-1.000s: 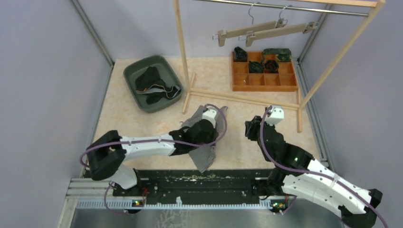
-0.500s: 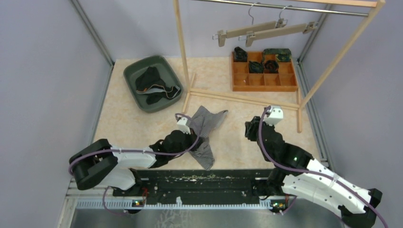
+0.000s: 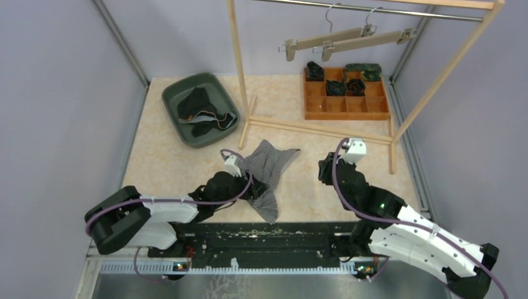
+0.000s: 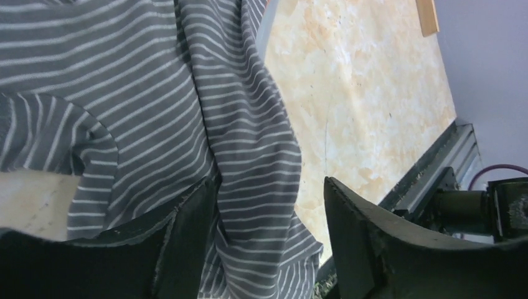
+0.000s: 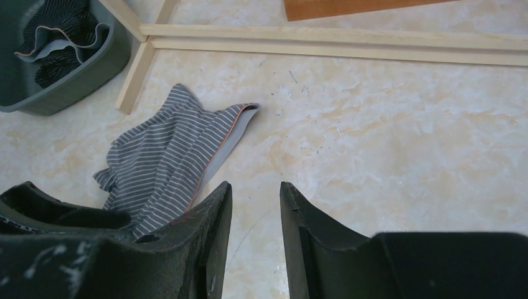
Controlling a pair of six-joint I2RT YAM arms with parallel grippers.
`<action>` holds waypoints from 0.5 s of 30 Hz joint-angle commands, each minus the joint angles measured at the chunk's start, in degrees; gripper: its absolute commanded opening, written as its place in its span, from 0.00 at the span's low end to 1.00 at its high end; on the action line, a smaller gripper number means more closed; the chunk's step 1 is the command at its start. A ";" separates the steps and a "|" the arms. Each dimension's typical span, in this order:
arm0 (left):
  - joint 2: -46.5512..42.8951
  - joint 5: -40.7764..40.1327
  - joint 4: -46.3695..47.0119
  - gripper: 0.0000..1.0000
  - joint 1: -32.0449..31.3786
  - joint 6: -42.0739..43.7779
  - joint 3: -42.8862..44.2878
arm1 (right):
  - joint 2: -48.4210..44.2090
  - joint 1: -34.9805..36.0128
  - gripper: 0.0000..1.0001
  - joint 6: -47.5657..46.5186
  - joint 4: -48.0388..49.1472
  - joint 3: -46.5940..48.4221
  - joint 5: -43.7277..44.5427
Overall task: Clip the underwear to the hanger
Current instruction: Flatten out the underwear at the center of the board.
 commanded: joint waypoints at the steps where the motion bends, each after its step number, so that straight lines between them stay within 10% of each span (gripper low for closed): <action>1: -1.44 2.59 -2.78 0.76 0.38 -0.97 -0.92 | 0.55 -0.49 0.35 0.53 2.96 0.10 -0.33; 15: -16.82 -2.72 -19.51 0.82 0.34 2.29 1.88 | 2.49 -0.46 0.35 0.07 4.80 -0.26 -1.43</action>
